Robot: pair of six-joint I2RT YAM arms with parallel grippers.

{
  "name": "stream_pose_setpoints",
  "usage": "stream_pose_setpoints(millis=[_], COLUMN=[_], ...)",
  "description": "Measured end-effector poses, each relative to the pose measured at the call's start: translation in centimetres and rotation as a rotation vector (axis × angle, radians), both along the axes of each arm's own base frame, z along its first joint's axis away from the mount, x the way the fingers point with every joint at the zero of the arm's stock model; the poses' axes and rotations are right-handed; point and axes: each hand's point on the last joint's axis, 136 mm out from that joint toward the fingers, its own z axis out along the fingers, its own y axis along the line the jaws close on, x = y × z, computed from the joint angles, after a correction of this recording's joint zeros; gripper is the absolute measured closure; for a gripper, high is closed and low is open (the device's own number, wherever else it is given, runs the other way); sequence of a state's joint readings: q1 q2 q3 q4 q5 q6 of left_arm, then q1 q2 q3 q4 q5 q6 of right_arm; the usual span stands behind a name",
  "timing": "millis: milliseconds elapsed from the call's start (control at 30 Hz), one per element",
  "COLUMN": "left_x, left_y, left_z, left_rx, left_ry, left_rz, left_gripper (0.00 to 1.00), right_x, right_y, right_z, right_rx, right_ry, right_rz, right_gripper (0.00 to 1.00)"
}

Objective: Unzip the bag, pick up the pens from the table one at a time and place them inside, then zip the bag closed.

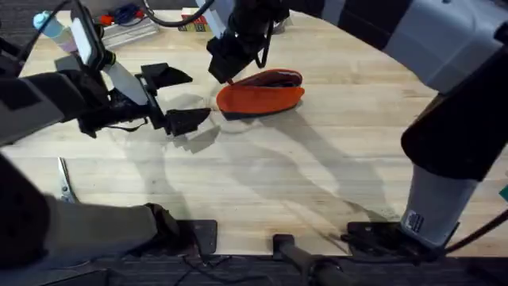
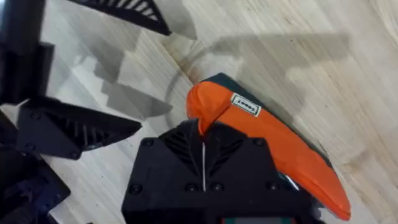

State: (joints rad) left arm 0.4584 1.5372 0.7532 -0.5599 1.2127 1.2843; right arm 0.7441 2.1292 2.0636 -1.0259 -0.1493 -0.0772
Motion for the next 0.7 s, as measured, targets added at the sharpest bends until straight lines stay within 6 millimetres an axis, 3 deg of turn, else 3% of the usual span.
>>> stream_pose_setpoints(millis=[300,633,700], left_x=[1.5,1.4,1.3], left_y=[-2.2,-6.0,-6.5], left_z=[-1.6,-2.4,-2.4], left_rx=[-0.149,-0.178,-0.177], left_ry=[-0.068,-0.107,-0.111], left_rz=[-0.107,-0.245,-0.259], left_gripper=[0.008,0.007,0.059], right_x=[0.0,0.0,0.0], right_y=[0.0,0.0,0.0], right_z=[0.0,0.0,0.0], right_rx=[0.0,0.0,0.0], right_ry=[0.0,0.0,0.0], right_rz=[0.0,0.0,0.0], right_gripper=[0.971,0.971,0.971])
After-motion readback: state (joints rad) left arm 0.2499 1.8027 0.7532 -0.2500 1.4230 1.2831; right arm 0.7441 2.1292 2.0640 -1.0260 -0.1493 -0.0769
